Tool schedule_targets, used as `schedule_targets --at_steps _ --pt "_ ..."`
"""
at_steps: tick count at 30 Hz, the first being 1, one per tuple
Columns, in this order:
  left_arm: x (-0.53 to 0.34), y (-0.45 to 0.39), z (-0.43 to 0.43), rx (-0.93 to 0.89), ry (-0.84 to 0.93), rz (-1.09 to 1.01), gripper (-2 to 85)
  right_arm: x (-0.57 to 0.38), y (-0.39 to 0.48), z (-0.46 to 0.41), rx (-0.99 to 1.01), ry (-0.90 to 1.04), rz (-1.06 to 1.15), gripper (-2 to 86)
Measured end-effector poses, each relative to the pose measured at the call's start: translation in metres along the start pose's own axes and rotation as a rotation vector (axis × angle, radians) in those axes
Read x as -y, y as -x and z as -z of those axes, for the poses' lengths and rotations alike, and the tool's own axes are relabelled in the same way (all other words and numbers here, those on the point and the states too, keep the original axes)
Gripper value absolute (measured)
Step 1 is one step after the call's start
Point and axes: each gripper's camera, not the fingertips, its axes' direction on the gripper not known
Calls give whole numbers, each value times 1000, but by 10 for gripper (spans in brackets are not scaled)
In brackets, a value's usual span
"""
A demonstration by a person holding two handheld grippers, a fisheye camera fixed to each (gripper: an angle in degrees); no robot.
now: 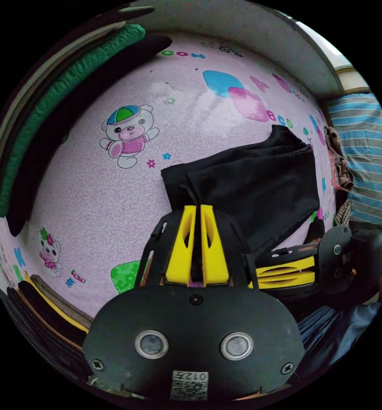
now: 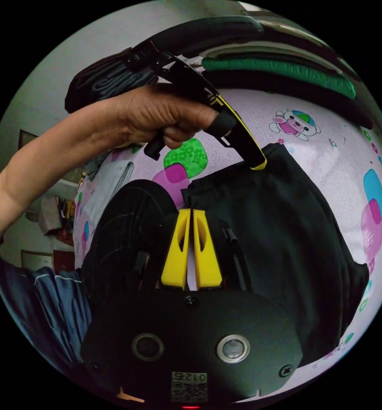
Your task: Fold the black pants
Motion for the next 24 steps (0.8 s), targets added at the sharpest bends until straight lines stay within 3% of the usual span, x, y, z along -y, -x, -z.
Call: schedule_targets --at_steps 9,14,19,24 --pt "-23 -9 8 121 -24 110 30 -22 -42 29 75 58 -101 50" --pt "-43 -32 46 152 -206 129 26 -81 -105 99 -84 162 -218 40" --pt "-29 -86 22 85 -107 -5 20 -193 -195 177 -268 85 -633 58" --pt "-15 -123 -8 108 4 -49 15 -284 -236 203 -180 -109 -930 81"
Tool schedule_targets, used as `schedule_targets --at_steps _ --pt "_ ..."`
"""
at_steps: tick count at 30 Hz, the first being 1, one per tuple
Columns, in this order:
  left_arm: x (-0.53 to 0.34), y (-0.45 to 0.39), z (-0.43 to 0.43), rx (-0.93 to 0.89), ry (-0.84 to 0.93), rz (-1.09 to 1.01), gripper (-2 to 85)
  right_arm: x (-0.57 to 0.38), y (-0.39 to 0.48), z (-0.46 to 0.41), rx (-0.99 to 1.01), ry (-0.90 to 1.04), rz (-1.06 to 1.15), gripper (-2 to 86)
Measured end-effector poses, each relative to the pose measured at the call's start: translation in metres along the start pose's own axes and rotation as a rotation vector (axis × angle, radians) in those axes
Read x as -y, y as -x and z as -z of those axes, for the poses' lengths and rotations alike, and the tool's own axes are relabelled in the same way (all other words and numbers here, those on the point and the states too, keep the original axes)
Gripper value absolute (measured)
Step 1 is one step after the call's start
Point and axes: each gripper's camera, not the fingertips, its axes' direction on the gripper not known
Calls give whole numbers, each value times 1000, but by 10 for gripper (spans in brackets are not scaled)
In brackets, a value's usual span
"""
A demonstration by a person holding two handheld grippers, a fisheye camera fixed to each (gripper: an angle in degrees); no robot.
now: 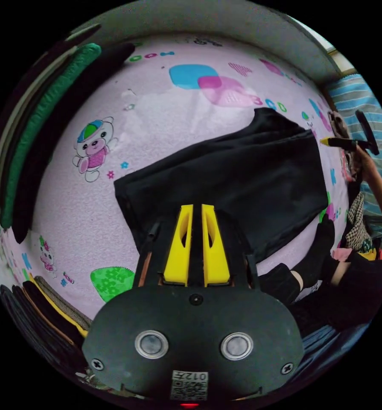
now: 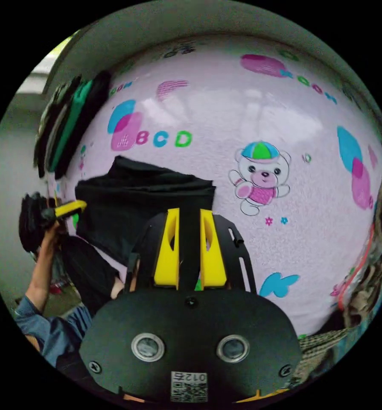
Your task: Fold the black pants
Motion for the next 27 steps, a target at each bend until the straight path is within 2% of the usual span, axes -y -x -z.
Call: schedule_targets --at_steps 5,9,13,18,23,26,27 --pt "1 -19 -9 54 67 -20 10 -9 -61 -11 217 -24 -141 81" --pt "0 -29 -4 74 73 -20 9 -13 -78 -26 385 -42 -141 13" --pt "6 -48 0 76 63 -63 4 -22 -92 -17 325 -70 -168 -1" --pt "31 -87 4 -26 -34 -123 1 -41 -128 15 169 -181 -246 -1" --pt "55 -145 15 94 -74 -228 2 -69 -129 49 -106 -281 -258 -1" --pt "47 -167 35 125 -111 -264 4 -96 -106 70 -100 -371 -161 -3" --pt "38 -177 44 128 -129 -294 4 -106 -95 71 -33 -370 -92 -4"
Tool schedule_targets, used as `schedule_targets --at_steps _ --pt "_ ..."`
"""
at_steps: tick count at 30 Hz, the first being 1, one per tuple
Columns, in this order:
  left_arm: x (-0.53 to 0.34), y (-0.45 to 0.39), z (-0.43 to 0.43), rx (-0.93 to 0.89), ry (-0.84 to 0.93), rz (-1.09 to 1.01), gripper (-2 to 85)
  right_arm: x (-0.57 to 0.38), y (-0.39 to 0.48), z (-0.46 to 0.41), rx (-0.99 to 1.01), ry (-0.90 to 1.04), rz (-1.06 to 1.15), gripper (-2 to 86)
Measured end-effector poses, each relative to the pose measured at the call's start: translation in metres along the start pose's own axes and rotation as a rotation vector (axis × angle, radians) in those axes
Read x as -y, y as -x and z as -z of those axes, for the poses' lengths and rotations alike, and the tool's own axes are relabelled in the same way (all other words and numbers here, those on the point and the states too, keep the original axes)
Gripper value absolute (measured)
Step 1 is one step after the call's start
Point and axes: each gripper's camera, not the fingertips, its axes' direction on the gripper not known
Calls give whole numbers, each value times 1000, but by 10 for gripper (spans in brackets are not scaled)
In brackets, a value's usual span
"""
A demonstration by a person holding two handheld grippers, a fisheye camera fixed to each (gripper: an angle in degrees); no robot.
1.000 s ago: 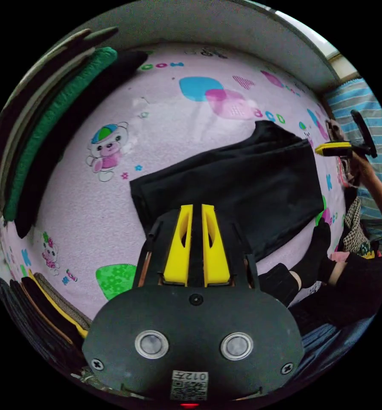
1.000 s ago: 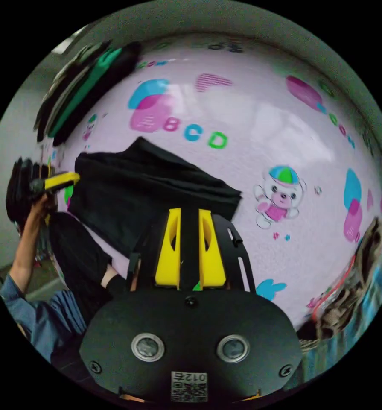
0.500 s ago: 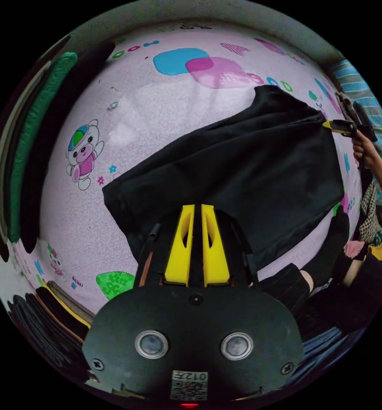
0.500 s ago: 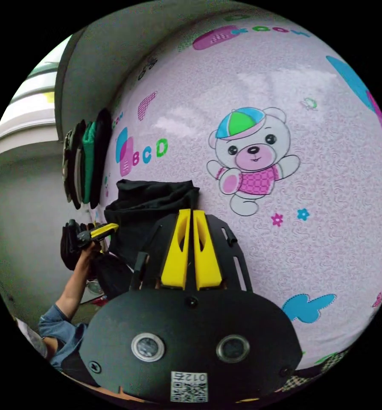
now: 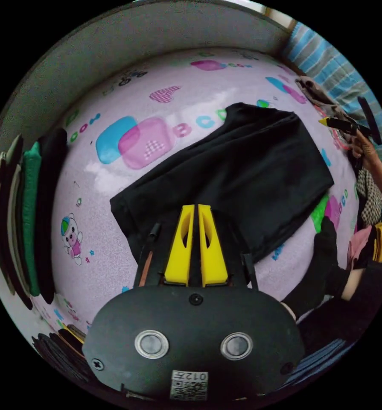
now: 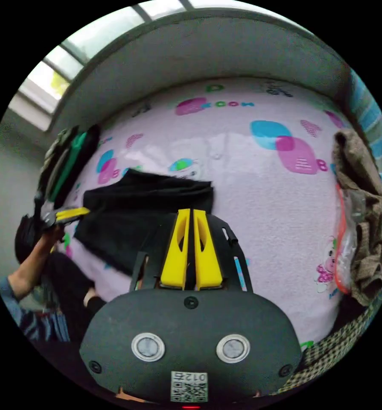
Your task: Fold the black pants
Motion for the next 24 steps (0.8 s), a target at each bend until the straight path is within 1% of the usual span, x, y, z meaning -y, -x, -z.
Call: schedule_targets --at_steps 1,3,6,9,13,18,22,24 --pt "-3 -6 5 -7 -10 -14 4 -9 10 -1 92 48 55 -5" --pt "-14 -33 13 -99 -12 -99 4 -22 25 -12 180 156 99 -7" --pt "-19 -57 11 -137 -8 -136 4 -38 52 -30 208 258 177 -8" --pt "-22 -81 2 -112 60 -172 5 -42 70 -49 145 361 261 -8" --pt "-30 -81 -1 -76 124 -175 4 -42 69 -67 57 473 318 -8" --pt "-35 -78 6 -119 120 -169 2 -34 74 -68 38 479 363 -8" --pt "-34 -98 15 -23 118 -268 1 -23 107 -75 -116 544 499 -8" --pt "-34 -105 19 12 124 -298 1 -15 115 -79 -175 607 502 -8"
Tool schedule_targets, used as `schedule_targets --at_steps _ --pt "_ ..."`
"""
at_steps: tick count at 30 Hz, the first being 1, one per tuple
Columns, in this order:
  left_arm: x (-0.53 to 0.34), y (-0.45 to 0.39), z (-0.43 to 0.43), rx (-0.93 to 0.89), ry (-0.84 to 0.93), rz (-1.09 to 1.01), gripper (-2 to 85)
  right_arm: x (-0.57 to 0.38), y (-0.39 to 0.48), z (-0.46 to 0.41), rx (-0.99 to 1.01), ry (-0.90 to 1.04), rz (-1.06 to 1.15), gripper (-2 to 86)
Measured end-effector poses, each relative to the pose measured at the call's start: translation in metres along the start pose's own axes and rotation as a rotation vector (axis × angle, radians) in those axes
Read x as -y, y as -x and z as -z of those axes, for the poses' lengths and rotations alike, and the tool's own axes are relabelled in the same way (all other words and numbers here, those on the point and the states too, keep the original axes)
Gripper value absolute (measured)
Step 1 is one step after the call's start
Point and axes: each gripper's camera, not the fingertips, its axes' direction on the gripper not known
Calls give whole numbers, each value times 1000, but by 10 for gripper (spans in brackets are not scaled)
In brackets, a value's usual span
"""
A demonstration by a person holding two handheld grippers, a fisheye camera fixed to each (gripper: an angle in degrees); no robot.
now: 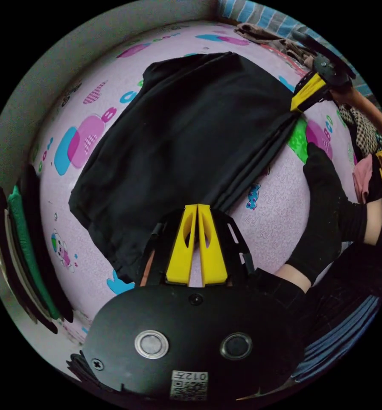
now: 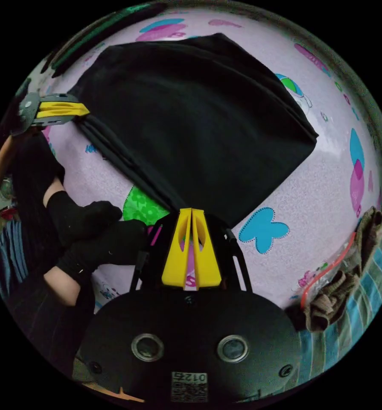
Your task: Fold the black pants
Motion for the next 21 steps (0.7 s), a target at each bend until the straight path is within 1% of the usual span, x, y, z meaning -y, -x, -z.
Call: schedule_targets --at_steps 1,2,3,4,7,12,13,15,19,21 --pt "0 -2 3 12 24 5 1 6 2 5 -37 32 0 -8" --pt "-1 -3 9 26 30 21 1 7 4 10 -51 28 8 -9" --pt "-3 -6 18 35 -3 28 1 10 10 21 -61 -9 28 -9" --pt "-3 -8 23 35 -22 31 1 15 16 32 -34 -55 47 -9" --pt "4 -18 35 40 -70 18 1 34 29 43 61 -115 106 -9" --pt "22 -24 26 19 -10 8 1 61 41 27 -8 -46 182 -9" --pt "21 -25 24 25 16 4 1 64 40 24 -20 -30 194 -9" --pt "15 -24 28 14 -16 3 1 64 35 24 -13 -40 195 -9" --pt "17 -16 38 -35 4 12 1 71 8 33 61 5 183 -8" --pt "28 -5 55 -46 -69 44 2 76 -13 48 68 -56 141 -7"
